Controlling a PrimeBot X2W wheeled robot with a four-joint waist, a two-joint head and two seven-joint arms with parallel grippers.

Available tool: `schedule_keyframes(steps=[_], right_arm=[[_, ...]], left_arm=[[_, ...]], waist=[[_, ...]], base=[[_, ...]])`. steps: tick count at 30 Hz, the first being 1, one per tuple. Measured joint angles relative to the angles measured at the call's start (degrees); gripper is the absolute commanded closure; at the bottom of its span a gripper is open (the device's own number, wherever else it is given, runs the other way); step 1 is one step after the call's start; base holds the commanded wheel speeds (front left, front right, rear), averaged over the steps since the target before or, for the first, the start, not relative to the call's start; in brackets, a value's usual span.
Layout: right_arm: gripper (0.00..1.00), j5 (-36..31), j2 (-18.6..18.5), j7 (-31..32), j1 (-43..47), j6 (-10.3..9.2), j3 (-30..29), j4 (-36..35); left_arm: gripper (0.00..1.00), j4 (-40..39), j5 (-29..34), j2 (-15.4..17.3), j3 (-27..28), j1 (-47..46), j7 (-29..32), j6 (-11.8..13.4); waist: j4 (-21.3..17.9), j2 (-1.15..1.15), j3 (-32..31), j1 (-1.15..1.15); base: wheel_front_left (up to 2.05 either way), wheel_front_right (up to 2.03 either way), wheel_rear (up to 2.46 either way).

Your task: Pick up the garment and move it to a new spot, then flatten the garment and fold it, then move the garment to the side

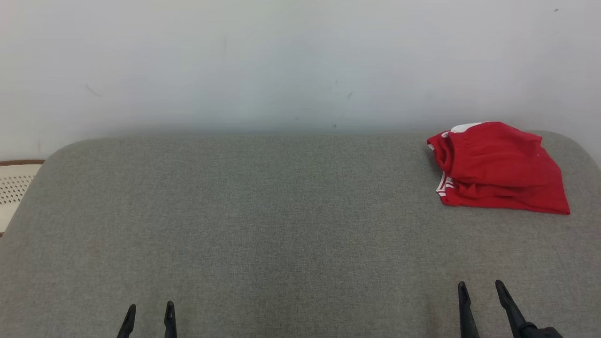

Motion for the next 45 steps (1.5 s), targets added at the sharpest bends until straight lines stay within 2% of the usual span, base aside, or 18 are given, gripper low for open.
schedule_keyframes(steps=[21, 22, 28, 45], right_arm=[[0.0, 1.0, 0.1, 0.0, -0.2, 0.0, 0.0, 0.6], [1.0, 1.0, 0.1, 0.1, 0.1, 0.01, 0.0, 1.0], [1.0, 1.6, 0.1, 0.4, 1.2, 0.0, 0.0, 3.2], [1.0, 22.7, -0.8, 3.8, 0.1, 0.0, -0.6, 3.8]], left_arm=[[0.0, -0.8, -1.1, 0.1, -0.8, 0.3, -0.2, 0.2], [1.0, -0.3, -1.0, 0.0, -0.9, 0.3, -0.2, 0.2], [1.0, 2.0, -1.3, -0.3, -1.0, 1.3, 0.2, 0.1], [1.0, 3.0, -19.4, -0.8, 1.1, 0.9, 4.6, -2.9]], waist=[[0.6, 0.0, 0.3, 0.0], [0.6, 0.0, 0.3, 0.0], [0.6, 0.0, 0.3, 0.0], [0.8, 0.0, 0.7, 0.0]], base=[[0.0, 0.0, 0.0], [0.0, 0.0, 0.0], [0.0, 0.0, 0.0], [0.0, 0.0, 0.0]])
